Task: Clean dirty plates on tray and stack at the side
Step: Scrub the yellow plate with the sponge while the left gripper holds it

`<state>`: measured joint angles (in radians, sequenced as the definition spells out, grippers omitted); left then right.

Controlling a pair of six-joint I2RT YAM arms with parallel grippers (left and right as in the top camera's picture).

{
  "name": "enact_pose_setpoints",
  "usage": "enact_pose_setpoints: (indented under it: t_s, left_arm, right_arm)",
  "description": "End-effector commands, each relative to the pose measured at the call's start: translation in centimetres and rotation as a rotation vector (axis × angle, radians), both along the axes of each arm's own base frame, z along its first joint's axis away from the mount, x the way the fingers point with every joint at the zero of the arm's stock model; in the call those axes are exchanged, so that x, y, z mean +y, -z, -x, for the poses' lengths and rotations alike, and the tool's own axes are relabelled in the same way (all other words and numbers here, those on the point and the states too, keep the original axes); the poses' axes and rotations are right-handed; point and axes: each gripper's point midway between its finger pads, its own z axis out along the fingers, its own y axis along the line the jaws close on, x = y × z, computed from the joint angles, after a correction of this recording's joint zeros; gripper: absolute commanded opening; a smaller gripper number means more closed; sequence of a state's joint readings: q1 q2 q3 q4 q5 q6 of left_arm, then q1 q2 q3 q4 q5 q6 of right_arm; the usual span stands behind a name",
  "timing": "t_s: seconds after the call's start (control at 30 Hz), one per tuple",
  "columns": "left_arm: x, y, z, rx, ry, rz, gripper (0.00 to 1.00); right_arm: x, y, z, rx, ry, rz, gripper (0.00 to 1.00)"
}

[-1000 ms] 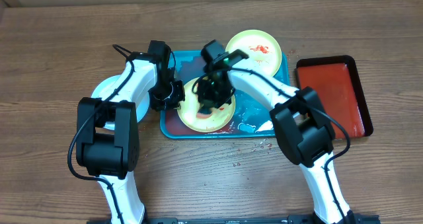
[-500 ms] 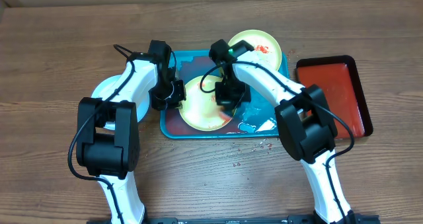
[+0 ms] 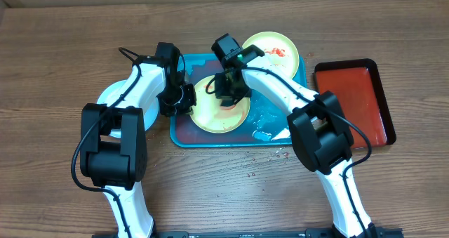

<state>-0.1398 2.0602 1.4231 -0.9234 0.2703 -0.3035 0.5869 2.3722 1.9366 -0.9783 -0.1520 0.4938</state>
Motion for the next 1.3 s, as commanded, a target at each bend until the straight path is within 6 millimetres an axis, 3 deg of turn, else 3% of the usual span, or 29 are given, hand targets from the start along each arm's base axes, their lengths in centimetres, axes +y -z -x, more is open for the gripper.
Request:
enact_pose_setpoints:
  t_s: [0.0,0.17,0.27,0.43,0.57,0.67,0.8,0.93,1.03,1.13,1.27]
  left_arm:
    - [0.4,0.7,0.4,0.017,0.015,-0.013,0.04]
    - [0.4,0.7,0.4,0.016,0.015,-0.013,0.04]
    - [0.4,0.7,0.4,0.016,0.015,-0.013,0.04]
    - [0.4,0.7,0.4,0.017,0.015,-0.013,0.04]
    - [0.4,0.7,0.4,0.017,0.015,-0.013,0.04]
    - [0.4,0.7,0.4,0.017,0.015,-0.013,0.04]
    - [0.4,0.7,0.4,0.018,0.015,-0.012,0.04]
    - [0.4,0.7,0.4,0.017,0.015,-0.012,0.04]
    - [0.4,0.7,0.4,0.017,0.015,-0.012,0.04]
    - [0.4,0.7,0.4,0.017,0.015,-0.012,0.04]
    - [0.4,0.7,0.4,0.018,0.015,-0.012,0.04]
  right_arm:
    - [3.4,2.5,4.6,0.183,-0.108,-0.112,0.04]
    - [2.2,2.0,7.0,0.27,-0.174,-0.074,0.04]
    - [-0.9,1.6,7.0,0.299,-0.148,0.041,0.04]
    - [-6.8,0.0,4.4,0.235,-0.077,0.286,0.04]
    - [-8.3,-0.4,1.3,0.099,-0.016,0.378,0.04]
    - [-6.6,0.3,-0.3,0.043,-0.009,0.309,0.04]
    - [-2.7,2.0,-0.8,0.036,-0.023,0.157,0.04]
    - [2.1,4.2,1.0,0.129,-0.077,-0.036,0.04]
    - [5.3,4.6,2.9,0.206,-0.13,-0.175,0.04]
    - [7.0,4.1,4.2,0.229,-0.187,-0.238,0.04]
    - [6.6,3.8,5.5,0.278,-0.19,-0.21,0.04]
